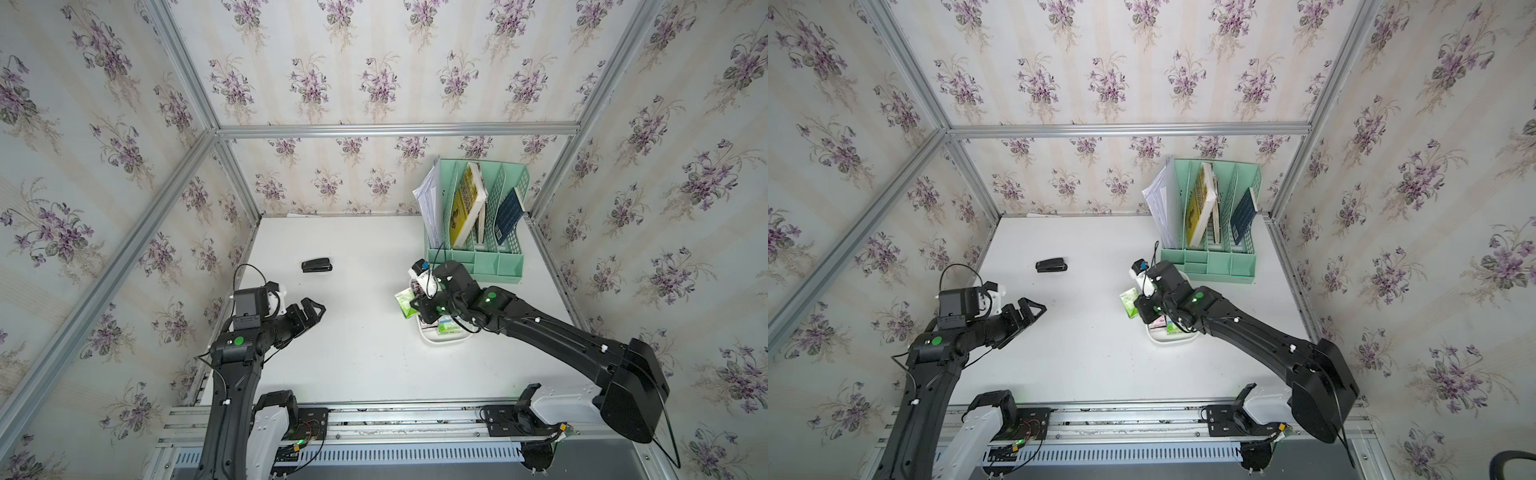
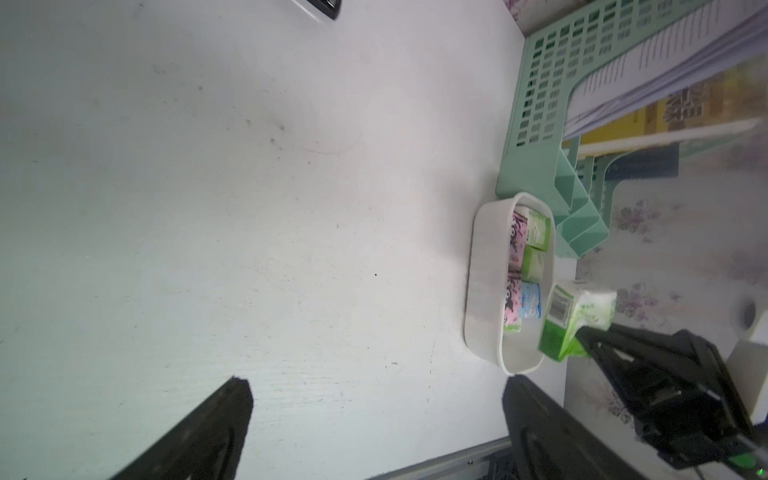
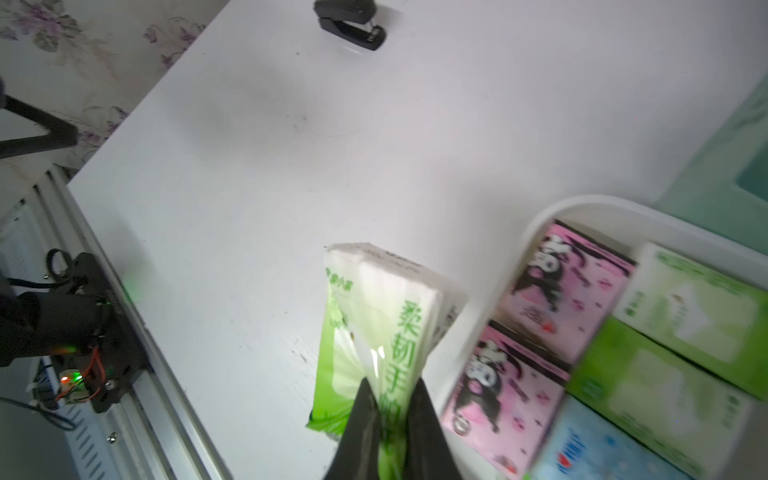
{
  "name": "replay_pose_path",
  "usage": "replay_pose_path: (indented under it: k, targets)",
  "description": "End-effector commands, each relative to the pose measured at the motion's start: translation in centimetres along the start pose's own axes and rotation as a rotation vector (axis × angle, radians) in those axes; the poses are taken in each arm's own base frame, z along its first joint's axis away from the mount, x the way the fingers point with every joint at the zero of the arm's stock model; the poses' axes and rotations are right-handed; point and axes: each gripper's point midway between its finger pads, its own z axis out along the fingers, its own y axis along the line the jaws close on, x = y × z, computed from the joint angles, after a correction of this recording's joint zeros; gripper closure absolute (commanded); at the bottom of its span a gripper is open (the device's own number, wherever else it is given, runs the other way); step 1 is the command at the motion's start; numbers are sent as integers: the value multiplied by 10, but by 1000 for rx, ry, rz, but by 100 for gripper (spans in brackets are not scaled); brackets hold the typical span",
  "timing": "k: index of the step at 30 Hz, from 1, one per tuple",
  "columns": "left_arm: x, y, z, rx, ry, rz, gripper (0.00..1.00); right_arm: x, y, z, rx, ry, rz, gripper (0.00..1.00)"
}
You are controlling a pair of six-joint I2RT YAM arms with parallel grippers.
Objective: Put the pocket tissues into the storage box
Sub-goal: Place the pocket tissues in the storage box.
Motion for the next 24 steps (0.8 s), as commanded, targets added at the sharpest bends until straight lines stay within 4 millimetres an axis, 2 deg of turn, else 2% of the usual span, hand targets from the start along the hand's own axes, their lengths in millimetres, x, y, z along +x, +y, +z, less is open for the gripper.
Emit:
replay_pose_path:
  k: [1,4,7,15,19,21,23,24]
  targets:
    - [-11,-8,12,-48,-34,27,1,20,-29,-11,63,75,-18,100]
    - [-6,-20,24,-51,-1,66,1,29,-53,-15,159,95,-23,100]
    - [-4,-26,31,-69,4,99,1,37,-66,-16,198,127,-5,100]
    - [1,-29,48,-69,33,120,1,61,-82,-20,246,213,-58,100]
    - [3,-28,52,-72,44,128,1,61,-82,-22,227,193,-50,99]
    - [3,-28,53,-74,48,133,1,63,-84,-21,232,204,-41,89]
    - [4,-27,54,-79,51,140,1,66,-86,-19,242,228,-27,63]
    - [4,-26,55,-82,54,141,1,66,-88,-18,253,236,-16,54]
